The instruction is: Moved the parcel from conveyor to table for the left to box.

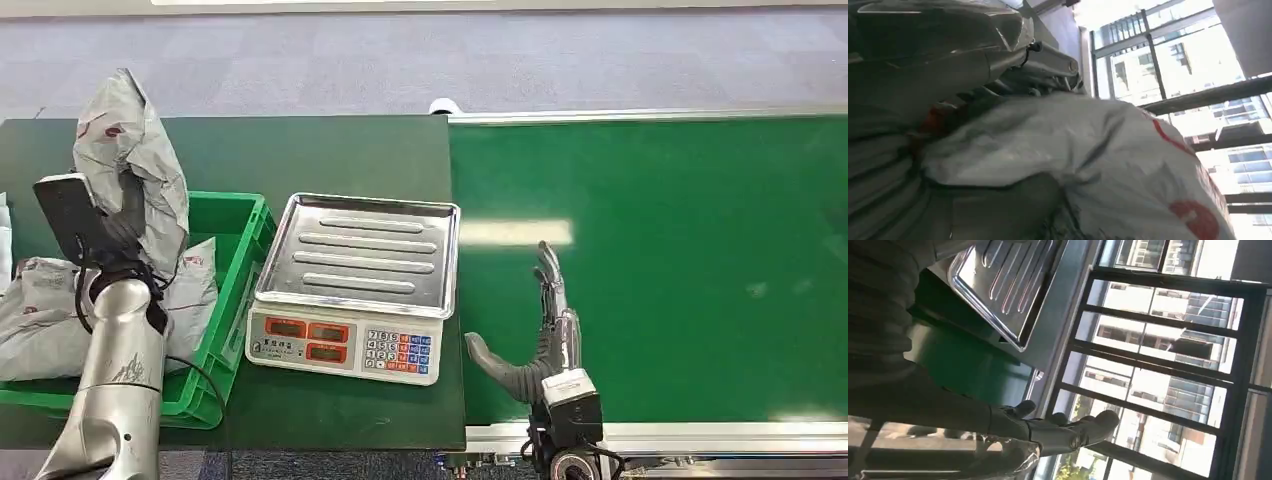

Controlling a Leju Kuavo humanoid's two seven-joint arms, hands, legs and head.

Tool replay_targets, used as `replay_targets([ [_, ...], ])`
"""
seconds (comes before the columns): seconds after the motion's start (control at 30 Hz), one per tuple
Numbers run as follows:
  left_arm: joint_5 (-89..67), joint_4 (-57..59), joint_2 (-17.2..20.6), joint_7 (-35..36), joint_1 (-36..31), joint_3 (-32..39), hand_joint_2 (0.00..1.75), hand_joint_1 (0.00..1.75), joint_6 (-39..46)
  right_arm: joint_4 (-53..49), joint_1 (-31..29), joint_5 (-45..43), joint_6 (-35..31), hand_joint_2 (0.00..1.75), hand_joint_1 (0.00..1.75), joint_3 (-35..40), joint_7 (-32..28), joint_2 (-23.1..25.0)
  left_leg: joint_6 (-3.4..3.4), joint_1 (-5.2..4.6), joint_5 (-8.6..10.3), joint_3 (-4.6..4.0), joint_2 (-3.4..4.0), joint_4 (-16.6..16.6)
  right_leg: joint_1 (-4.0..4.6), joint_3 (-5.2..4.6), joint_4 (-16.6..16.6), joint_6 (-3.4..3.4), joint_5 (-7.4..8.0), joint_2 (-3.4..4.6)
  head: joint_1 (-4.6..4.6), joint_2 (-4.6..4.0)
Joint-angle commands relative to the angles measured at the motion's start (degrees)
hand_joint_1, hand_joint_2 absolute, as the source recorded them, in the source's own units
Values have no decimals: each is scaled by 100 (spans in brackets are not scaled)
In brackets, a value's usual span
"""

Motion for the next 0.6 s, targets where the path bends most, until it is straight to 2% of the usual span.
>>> replay_targets([
  [0.03,708,-704,73,-265,805,992,175,0,-74,405,-77,-6,20,175,0,-82,79,23,0,2,-5,22,38,-13,3,10,-13,-5,6,31,0,0],
  [0.07,826,-890,53,-323,1006,1060,175,0,-134,412,-53,-6,25,175,0,-117,109,24,0,0,-3,15,27,-10,2,8,-9,-4,4,21,2,0],
  [0.17,832,-1556,-74,-376,1677,978,175,0,-513,395,37,-22,45,175,0,-319,162,-5,0,1,-9,40,58,-27,4,23,-27,-7,6,45,2,0],
  [0.2,910,-1821,-168,-331,1906,928,175,0,-719,377,59,-15,86,175,0,-413,176,-25,0,0,-9,31,43,-21,2,20,-20,-5,2,33,2,0],
  [0.27,1047,-2297,-243,-268,2362,672,175,0,-1190,331,120,-39,108,175,0,-561,191,-21,1,1,-11,29,32,-18,3,20,-22,-4,-3,19,2,0],
  [0.4,1238,-3491,-715,-258,3532,144,175,0,-1586,259,275,-100,206,175,0,-755,199,-89,1,-3,-18,26,41,-16,-1,17,-22,-2,-8,25,2,0],
  [0.6,1270,-4028,-1045,-352,4509,-776,175,0,-1779,314,338,-150,250,175,0,-819,223,-134,0,-2,-29,22,29,-9,-2,15,-21,-3,-14,17,0,0],
])
